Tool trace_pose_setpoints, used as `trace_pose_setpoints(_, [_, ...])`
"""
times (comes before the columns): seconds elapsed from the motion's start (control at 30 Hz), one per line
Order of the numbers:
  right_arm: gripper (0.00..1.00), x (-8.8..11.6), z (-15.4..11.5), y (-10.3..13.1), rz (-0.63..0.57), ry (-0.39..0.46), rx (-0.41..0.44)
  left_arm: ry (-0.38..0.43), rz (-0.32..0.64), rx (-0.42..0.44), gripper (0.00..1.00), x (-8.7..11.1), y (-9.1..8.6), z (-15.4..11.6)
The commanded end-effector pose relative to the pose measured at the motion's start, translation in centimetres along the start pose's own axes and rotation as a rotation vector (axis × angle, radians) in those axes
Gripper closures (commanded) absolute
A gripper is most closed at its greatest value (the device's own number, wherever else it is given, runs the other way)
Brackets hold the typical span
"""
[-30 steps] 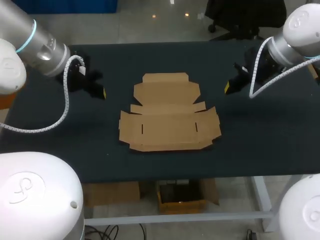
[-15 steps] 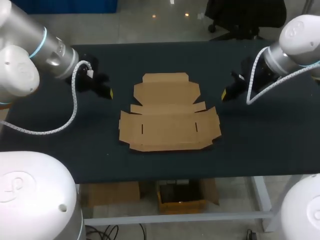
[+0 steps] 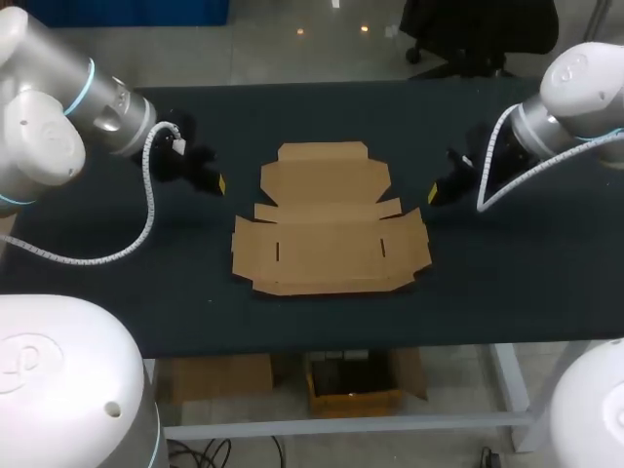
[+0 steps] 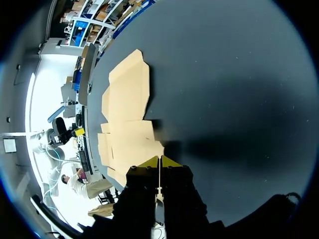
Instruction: Assemble the packaging by folding the flat box into shape, placing the metal phone stand inside, and closing the box properly
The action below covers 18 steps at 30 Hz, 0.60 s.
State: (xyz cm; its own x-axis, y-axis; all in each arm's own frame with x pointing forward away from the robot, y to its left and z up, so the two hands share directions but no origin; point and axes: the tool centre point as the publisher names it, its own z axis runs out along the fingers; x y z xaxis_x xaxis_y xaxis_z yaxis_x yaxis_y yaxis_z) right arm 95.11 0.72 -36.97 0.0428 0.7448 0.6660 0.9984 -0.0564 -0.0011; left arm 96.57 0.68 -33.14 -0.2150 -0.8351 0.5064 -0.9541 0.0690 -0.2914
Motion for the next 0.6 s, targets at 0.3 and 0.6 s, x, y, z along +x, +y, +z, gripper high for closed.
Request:
trace_pose_setpoints(0.3, [1.0,-0.6,0.4,0.4,0.004,0.019,0.016,0.005,0.001,-0.004,1.0,-0.4,-0.2,0.3])
trace_pose_setpoints(0.6, [1.0,-1.0,0.8,1.1,0.004,0.045,-0.001,0.012,0.029,-0.03,1.0,-0.4,-0.4,2.4])
